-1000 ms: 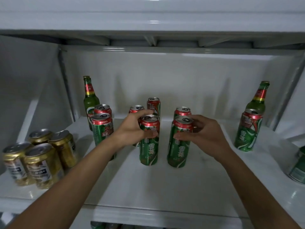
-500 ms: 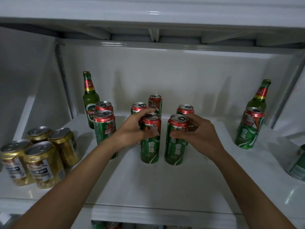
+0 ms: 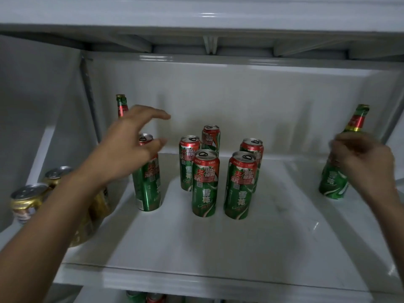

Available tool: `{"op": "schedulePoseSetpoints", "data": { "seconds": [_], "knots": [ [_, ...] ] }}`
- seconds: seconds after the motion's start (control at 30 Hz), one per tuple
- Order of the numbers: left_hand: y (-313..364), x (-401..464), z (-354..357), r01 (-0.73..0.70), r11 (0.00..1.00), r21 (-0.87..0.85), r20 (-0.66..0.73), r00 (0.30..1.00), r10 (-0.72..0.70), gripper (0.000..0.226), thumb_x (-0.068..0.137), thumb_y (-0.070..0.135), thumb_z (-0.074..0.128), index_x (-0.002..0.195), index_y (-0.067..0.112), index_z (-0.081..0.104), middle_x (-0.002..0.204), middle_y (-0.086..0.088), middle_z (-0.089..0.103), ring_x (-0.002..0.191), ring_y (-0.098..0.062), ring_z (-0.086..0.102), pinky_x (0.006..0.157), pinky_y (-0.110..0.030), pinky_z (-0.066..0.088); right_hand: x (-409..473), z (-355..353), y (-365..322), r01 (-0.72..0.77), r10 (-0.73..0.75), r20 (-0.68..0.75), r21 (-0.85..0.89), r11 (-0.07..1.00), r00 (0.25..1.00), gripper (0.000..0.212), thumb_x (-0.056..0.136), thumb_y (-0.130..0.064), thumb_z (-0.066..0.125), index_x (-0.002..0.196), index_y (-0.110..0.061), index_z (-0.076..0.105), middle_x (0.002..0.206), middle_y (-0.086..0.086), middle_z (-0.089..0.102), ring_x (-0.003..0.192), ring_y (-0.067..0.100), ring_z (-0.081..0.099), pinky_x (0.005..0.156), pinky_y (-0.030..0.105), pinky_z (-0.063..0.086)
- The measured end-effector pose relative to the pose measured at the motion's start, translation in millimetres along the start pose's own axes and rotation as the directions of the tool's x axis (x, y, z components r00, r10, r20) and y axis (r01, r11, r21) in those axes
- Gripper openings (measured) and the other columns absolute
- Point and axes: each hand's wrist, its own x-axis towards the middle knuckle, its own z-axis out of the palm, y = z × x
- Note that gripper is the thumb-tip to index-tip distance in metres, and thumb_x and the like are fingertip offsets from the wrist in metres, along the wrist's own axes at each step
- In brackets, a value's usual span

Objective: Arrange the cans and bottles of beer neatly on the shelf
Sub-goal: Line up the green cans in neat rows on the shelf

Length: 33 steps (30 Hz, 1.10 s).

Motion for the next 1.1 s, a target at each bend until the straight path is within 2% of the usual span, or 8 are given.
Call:
{"op": "schedulePoseSetpoints", "data": {
  "seconds": [0.1,0.17,0.3,0.57,0.67,0.83,1.0,1.1],
  "knots": [
    [-27,-4,6,0.156,0.982,0.108,0.013,0.987,-0.158,0.055,0.087,0.024,0.078,0.138,0.027,0.056,0.142,-0.005,0.049,0.125,-0.024,0.053,0.104,-0.031,0.038,30,-17,34,-0.133,0.115,-0.078,-0.308,0.942,0.99,0.071,0.082,-0.046,0.073,0.138,-0.007,0.054,0.137,0.028,0.057,0.123,0.047,0.056,0.105,0.057,0.046],
    [-38,-10,19,0.225,0.974,0.013,0.083,0.971,-0.226,0.054,0.086,0.028,0.08,0.135,0.027,0.057,0.138,-0.005,0.052,0.118,-0.023,0.058,0.105,-0.036,0.047,36,-15,45,-0.211,0.223,-0.013,-0.381,0.9,0.975,0.088,0.079,-0.05,0.079,0.145,-0.004,0.043,0.142,0.033,0.048,0.128,0.053,0.048,0.106,0.06,0.043],
    [-45,-19,35,0.297,0.944,-0.14,0.01,0.954,-0.299,0.053,0.082,0.019,0.085,0.128,0.027,0.061,0.135,0.0,0.051,0.11,-0.016,0.058,0.092,-0.027,0.047,37,1,74,-0.218,0.254,0.043,-0.39,0.895,0.966,0.073,0.075,-0.049,0.082,0.131,-0.011,0.054,0.127,0.027,0.06,0.124,0.044,0.052,0.109,0.05,0.039],
    [-42,-23,39,0.398,0.903,-0.164,0.094,0.917,-0.387,0.069,0.077,0.006,0.087,0.133,0.024,0.052,0.119,0.006,0.059,0.105,-0.019,0.058,0.092,-0.039,0.052,36,1,53,-0.341,0.342,-0.017,-0.139,0.93,0.939,0.082,0.079,-0.019,0.086,0.142,-0.002,0.035,0.138,0.026,0.057,0.125,0.046,0.056,0.104,0.053,0.043],
    [-43,-22,35,0.42,0.879,-0.226,0.084,0.907,-0.412,0.066,0.074,0.0,0.087,0.129,0.024,0.058,0.12,0.005,0.06,0.107,-0.021,0.061,0.097,-0.044,0.055,35,-8,48,-0.324,0.336,0.031,-0.193,0.926,0.941,0.069,0.076,-0.024,0.088,0.132,-0.002,0.056,0.131,0.025,0.065,0.118,0.044,0.061,0.104,0.051,0.045],
    [-44,-22,29,0.353,0.848,-0.395,0.175,0.935,-0.307,0.062,0.074,-0.011,0.082,0.121,0.025,0.064,0.125,0.01,0.064,0.108,-0.006,0.062,0.083,-0.022,0.053,18,-21,26,-0.178,0.21,0.142,-0.21,0.961,0.967,0.066,0.072,-0.031,0.089,0.13,-0.01,0.066,0.127,0.017,0.069,0.118,0.038,0.063,0.105,0.044,0.045],
    [-39,-17,31,0.276,0.827,-0.489,0.307,0.942,-0.133,0.06,0.078,-0.011,0.078,0.126,0.024,0.065,0.119,0.014,0.071,0.115,-0.005,0.067,0.092,-0.025,0.059,-3,-19,13,-0.114,0.12,0.426,-0.039,0.993,0.897,0.114,0.029,-0.08,0.086,0.127,-0.024,0.068,0.115,-0.003,0.073,0.106,0.021,0.069,0.1,0.048,0.052],
    [-36,-15,36,0.257,0.807,-0.532,0.334,0.939,-0.079,0.063,0.08,-0.011,0.075,0.132,0.02,0.064,0.124,0.009,0.07,0.119,-0.009,0.066,0.095,-0.026,0.058,-23,-6,-13,-0.057,0.047,0.51,0.004,0.998,0.859,0.096,0.043,-0.064,0.086,0.128,-0.025,0.067,0.113,-0.008,0.073,0.1,0.014,0.07,0.098,0.046,0.054]
  ]
}}
